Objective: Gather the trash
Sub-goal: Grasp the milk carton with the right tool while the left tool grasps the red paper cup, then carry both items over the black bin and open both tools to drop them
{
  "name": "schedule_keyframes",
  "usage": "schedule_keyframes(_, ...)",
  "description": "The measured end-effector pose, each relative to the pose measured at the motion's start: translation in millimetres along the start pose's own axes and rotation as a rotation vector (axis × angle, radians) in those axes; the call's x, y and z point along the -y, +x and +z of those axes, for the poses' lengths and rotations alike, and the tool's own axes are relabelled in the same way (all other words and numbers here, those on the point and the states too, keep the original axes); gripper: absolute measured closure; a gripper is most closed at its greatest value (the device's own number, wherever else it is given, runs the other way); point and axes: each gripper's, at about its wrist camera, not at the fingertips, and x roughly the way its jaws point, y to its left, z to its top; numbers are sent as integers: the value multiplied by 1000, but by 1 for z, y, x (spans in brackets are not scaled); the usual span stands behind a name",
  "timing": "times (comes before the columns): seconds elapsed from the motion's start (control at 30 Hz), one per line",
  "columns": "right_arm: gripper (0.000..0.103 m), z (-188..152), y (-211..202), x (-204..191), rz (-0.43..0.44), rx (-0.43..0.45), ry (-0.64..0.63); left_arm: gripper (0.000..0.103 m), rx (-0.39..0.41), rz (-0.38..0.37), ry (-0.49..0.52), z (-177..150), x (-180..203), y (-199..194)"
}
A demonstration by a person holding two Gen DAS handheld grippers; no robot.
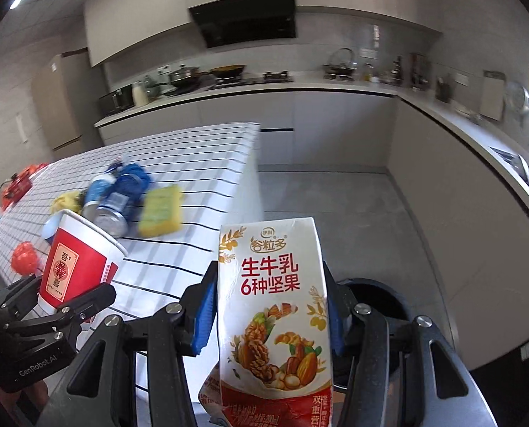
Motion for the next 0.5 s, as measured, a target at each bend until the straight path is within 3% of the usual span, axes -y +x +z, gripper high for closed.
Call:
schedule_keyframes(0.27,50,-23,-8,72,-43,-27,23,42,-43,-52,52,-1,52,30)
schedule_keyframes(0.5,50,-40,12,126,-7,-77,-14,42,-87,-65,64,-10,95,68)
